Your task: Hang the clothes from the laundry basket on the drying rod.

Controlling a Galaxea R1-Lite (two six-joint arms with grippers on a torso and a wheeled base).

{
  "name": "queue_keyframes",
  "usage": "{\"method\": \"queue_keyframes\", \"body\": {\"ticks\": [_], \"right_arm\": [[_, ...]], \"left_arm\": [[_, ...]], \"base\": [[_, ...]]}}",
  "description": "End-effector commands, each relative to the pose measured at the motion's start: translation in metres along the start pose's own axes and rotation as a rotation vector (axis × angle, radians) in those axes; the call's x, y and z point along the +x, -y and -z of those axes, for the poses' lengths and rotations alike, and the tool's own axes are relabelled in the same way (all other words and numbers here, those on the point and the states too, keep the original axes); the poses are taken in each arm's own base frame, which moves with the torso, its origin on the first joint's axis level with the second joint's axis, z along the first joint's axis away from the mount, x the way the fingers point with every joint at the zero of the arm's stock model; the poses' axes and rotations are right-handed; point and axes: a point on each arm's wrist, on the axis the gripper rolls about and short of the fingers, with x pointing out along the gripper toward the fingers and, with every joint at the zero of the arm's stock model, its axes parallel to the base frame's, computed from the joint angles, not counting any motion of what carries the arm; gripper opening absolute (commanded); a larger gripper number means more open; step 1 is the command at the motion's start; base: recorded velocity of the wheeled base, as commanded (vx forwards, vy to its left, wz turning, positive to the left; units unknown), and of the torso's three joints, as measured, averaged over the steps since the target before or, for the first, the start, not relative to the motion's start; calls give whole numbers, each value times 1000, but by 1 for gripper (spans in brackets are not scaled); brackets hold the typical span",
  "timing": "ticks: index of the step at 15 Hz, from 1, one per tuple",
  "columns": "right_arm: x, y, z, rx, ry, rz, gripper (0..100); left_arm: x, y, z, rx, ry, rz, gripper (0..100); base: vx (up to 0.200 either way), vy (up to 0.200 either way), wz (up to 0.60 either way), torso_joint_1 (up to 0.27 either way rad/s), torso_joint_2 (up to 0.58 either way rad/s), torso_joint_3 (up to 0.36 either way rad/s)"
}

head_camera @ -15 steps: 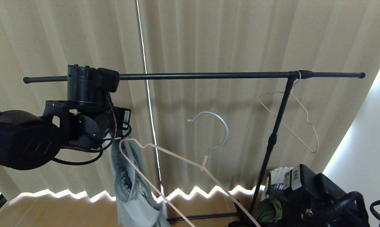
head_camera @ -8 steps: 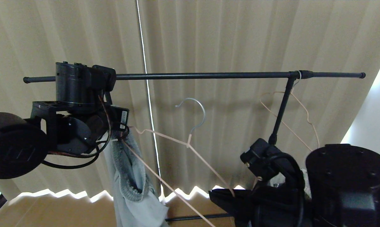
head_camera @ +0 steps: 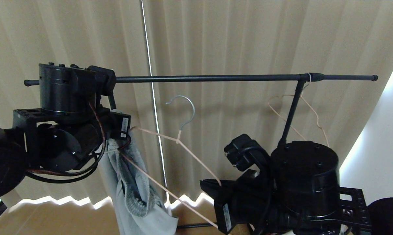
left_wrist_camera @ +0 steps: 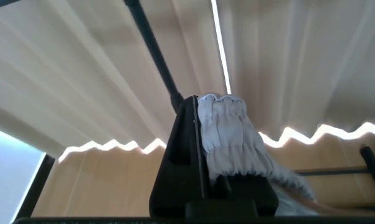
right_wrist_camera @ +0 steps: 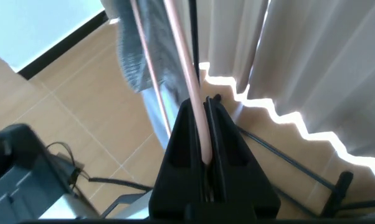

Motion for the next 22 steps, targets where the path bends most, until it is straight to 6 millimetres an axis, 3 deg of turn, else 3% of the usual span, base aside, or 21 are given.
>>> {"method": "queue_keyframes", "body": {"ticks": [1, 12, 22], "right_arm": [[14, 1, 0, 3, -7, 19, 0], [46, -3, -4, 8, -9, 26, 0], [37, 3, -19, 46, 117, 25, 0]], "left_arm": [[-11, -4, -3, -10, 24, 11, 0], [-74, 12, -14, 0, 155, 218, 0], [-78, 19, 11, 62, 120, 413, 0]], "base": [[0, 0, 0, 0, 0, 0], [0, 0, 0, 0, 0, 0], [0, 0, 0, 0, 0, 0]]}}
